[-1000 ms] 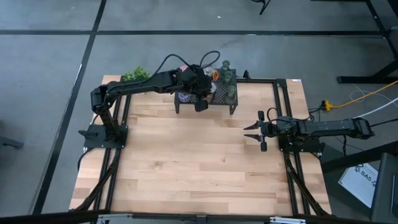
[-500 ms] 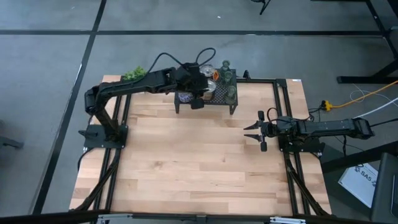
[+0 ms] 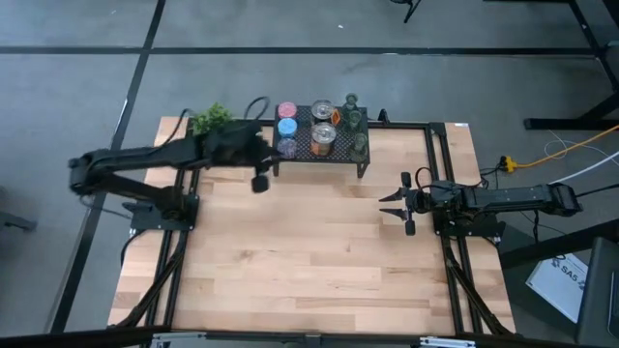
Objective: Pick & Place candle stick holders
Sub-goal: Return to Home Position
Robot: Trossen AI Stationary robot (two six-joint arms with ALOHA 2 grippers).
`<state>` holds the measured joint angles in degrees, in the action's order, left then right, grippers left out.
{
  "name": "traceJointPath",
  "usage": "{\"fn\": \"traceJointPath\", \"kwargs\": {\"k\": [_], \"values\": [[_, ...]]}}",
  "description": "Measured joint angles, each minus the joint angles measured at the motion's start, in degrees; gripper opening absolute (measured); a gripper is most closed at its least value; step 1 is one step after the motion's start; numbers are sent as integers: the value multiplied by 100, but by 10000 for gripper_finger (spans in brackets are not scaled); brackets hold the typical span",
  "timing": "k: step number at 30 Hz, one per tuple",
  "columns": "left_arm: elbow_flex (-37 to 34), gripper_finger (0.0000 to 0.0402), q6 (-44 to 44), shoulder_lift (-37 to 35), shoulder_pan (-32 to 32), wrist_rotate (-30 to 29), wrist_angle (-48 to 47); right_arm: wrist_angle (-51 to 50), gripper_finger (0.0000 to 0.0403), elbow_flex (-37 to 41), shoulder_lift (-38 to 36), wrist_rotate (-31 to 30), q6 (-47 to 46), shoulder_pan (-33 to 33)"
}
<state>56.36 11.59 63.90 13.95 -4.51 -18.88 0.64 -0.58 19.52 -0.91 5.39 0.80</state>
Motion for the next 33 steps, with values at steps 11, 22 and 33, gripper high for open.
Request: {"fn": "traceJointPath", "kwargs": {"k": [11, 22, 33], "values": [[-3073, 51, -623, -2737, -645, 8, 1893, 0, 132, 0, 0, 0, 0, 0], [-4538, 47, -780, -4481, -878, -257, 2653, 0, 132, 0, 0, 2, 0, -1], [-5265, 37, -806, -5313, -878, -352, 2634, 0, 132, 0, -1, 2, 0, -2]]}}
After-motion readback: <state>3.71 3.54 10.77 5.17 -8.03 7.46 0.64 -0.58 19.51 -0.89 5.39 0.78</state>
